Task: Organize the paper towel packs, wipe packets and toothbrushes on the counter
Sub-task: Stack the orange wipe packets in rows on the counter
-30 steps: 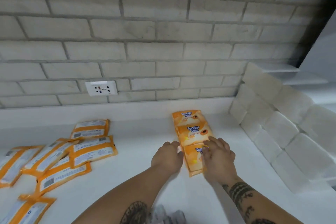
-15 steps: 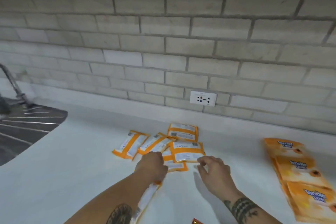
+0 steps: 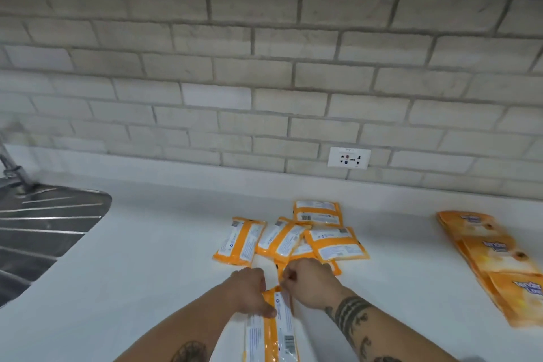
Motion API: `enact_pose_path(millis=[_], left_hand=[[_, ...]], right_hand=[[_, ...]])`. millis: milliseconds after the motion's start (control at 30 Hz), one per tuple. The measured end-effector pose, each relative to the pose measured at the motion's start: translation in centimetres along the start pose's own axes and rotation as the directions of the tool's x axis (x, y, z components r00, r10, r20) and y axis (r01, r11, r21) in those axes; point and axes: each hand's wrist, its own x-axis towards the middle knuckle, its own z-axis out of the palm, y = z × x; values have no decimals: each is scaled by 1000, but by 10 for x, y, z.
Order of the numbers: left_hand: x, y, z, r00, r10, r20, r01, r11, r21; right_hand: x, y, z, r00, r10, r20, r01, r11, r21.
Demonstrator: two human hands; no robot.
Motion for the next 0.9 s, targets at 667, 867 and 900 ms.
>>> enact_pose_path(millis=[667, 867, 900], left_hand=[[4, -25, -30, 985, 94, 146, -23, 905, -426], [9, -23, -62, 991, 135, 8, -65, 534, -843], [10, -17, -67, 990, 137, -19, -82, 470, -879]], right_hand=[[-20, -20, 31, 977, 194, 86, -213, 897, 387], [-35, -21, 5, 971, 221, 89, -223, 706, 672], [-38, -18, 0, 970, 225, 95, -225, 670, 708]])
